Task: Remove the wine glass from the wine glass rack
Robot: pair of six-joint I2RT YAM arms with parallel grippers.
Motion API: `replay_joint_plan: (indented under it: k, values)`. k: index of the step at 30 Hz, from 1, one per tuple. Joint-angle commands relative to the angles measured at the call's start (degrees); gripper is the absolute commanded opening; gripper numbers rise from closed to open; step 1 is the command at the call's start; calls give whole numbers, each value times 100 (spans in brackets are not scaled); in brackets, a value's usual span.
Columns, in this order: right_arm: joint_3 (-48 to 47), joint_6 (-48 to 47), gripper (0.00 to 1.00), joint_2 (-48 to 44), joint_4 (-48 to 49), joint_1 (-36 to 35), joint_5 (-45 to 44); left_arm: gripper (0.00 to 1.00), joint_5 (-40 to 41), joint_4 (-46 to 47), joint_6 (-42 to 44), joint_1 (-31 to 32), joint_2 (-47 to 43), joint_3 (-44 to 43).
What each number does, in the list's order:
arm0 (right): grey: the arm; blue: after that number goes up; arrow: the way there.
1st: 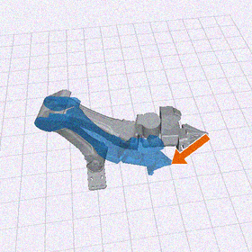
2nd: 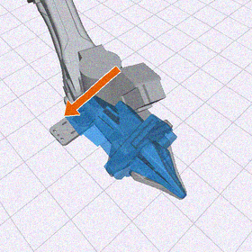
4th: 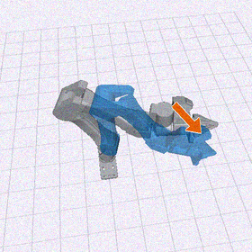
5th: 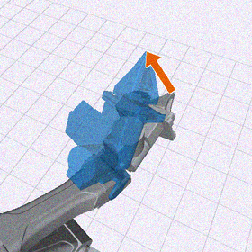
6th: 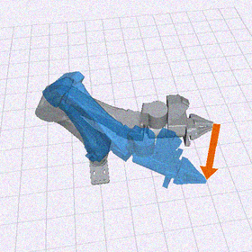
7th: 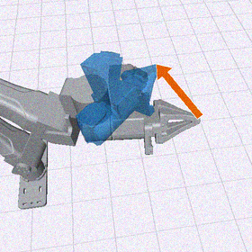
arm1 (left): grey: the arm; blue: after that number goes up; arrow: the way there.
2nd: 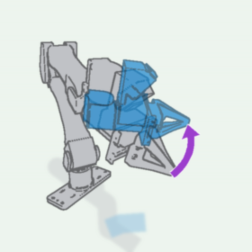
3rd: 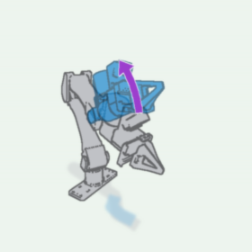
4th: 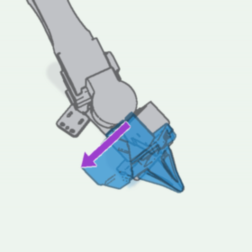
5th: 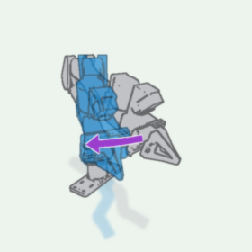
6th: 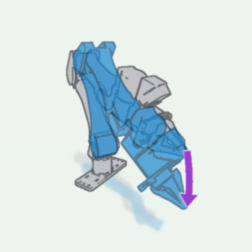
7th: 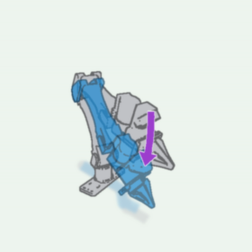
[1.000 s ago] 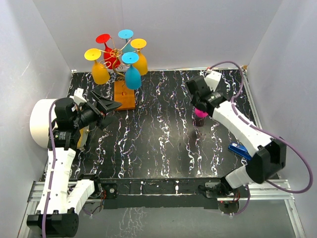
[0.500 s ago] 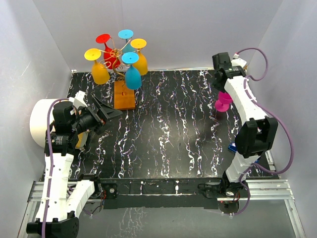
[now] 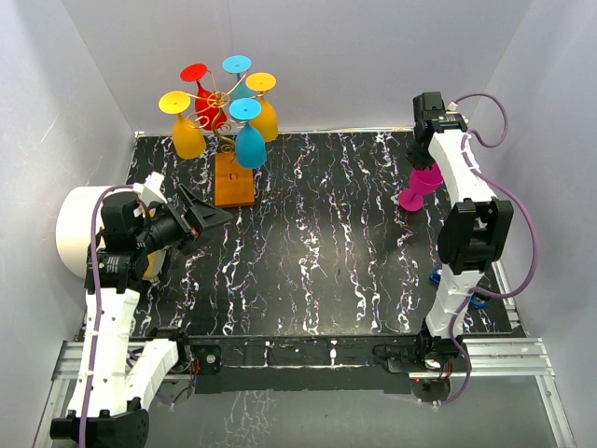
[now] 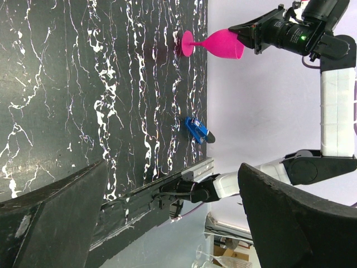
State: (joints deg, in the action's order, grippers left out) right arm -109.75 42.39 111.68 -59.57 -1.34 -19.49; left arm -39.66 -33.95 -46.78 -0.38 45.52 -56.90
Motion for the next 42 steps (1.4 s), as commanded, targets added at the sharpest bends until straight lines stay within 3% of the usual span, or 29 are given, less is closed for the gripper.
replay_joint_plan:
  k: [1, 5, 10, 18, 21, 26, 28, 29, 33, 35, 38, 42]
  values:
    - [-400, 177, 5, 147, -90, 90, 192, 99, -158, -61, 88, -5, -96, 26]
    - [-542, 128, 13, 272, -203, 248, 155, 99, -141, -57, 75, -3, -106, 21]
    - [-558, 110, 31, 205, -159, 249, 18, 99, -127, -41, 51, 0, -96, 0]
    - [-284, -153, 71, -534, 387, 249, 216, 99, -9, -144, 62, -5, -96, -129]
    - [148, -151, 96, -1111, 888, 249, 235, 99, 90, -250, 100, 1, -96, -218]
    - [1073, -60, 98, -2348, 1790, 249, 362, 99, 455, -716, 316, -1, -79, -537]
    - [1485, -77, 98, -2769, 2253, 249, 1038, 99, 649, -895, 412, -3, -48, -680]
    - [1769, -191, 98, -2955, 2559, 249, 1611, 99, 748, -974, 441, -5, -29, -759]
    - [2890, -489, 98, -3362, 4436, 230, 5442, 99, 1116, -1237, 562, -1, 95, -1097]
    - [3305, -284, 98, -3431, 5198, 67, 6574, 99, 1280, -1390, 634, -4, 186, -1325]
    - [3842, -320, 98, -3575, 5744, -371, 7061, 99, 1497, -1529, 679, 1, 346, -1647]
    - [4192, -1102, 98, -3780, 5322, -729, 7102, 99, 1648, -1563, 707, -4, 597, -2046]
